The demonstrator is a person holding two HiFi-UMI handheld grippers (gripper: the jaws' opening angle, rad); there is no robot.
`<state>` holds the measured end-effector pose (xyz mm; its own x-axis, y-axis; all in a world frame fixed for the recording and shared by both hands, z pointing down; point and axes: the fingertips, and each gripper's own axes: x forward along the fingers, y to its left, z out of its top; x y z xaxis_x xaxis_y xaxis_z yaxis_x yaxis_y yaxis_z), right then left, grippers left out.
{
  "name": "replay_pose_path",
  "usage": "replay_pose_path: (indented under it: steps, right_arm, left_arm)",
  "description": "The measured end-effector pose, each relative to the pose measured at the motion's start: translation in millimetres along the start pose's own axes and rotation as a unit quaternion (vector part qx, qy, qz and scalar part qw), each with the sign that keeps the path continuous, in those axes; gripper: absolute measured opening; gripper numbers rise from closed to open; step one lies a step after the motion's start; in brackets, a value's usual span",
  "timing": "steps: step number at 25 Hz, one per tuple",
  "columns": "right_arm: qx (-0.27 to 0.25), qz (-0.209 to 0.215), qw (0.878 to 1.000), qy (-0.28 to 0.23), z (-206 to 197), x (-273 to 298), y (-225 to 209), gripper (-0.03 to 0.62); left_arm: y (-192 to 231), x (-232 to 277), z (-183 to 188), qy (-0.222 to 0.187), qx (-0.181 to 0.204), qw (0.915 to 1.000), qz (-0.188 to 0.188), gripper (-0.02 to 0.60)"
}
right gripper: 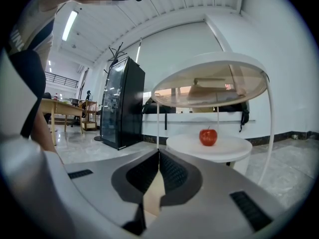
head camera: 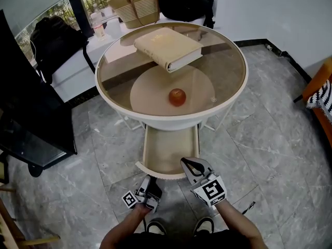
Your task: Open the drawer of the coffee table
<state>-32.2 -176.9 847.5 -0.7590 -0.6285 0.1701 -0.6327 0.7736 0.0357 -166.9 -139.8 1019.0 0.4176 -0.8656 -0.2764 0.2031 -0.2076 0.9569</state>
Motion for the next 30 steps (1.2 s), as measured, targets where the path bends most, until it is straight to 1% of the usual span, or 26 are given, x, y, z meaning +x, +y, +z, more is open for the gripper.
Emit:
replay_pose_path:
  steps: [6,8,13,19,21,24,25,26,27,29,30]
  right_arm:
    - [-0.001,0.007,1.0,0.011,-2,0,4,0.006]
    - [-0.005,0.009,1.0,0.008,-2,0,4,0.006]
    - [-0.007,0.009,1.0,-0.001,-1,0,3,0.006]
    - [-0.019,0.008,1.0,-0.008,0,1,1,0.006]
    - [-0.014,0.005,1.0,-0.009,-1,2,-1,0.006]
    - [-0.014,0.006,1.0,-0.015,3,4,-2,0.006]
    - [-0.016,0.007,1.0,-0.016,5,5,-1,0.006]
    - [-0.019,0.008,1.0,-0.017,6,6,-1,0.006]
    - [-0.02,0.009,1.0,-0.018,7,6,-1,0.006]
    - [-0.018,0.009,1.0,-0.018,6,7,-1,0.006]
    - [-0.018,0.009,1.0,-0.017,6,7,-1,0.006]
  left_arm:
    - [-1,-1,-1,-0.001,0.008,0.9999,0.013,0.36]
    - [-1,-2,-3,0.002,0.015,0.9998,0.016,0.36]
    - [-2,-7,-5,0.002,0.015,0.9995,0.027,0.36]
    - [-41,-20,-20,0.033,0.057,0.9977,0.013,0.359]
    - [-51,-24,-25,0.049,0.078,0.9956,0.018,0.359]
    - [-53,-33,-27,0.077,0.118,0.9891,0.044,0.353]
    - [-54,-36,-26,0.083,0.133,0.9863,0.052,0.335]
    - [-56,-38,-25,0.089,0.155,0.9821,0.059,0.299]
    - [-59,-39,-23,0.096,0.186,0.9755,0.067,0.235]
    - [-68,-39,-19,0.117,0.26,0.9553,0.079,0.087]
    - [-76,-36,-19,0.128,0.292,0.9445,0.08,0.062]
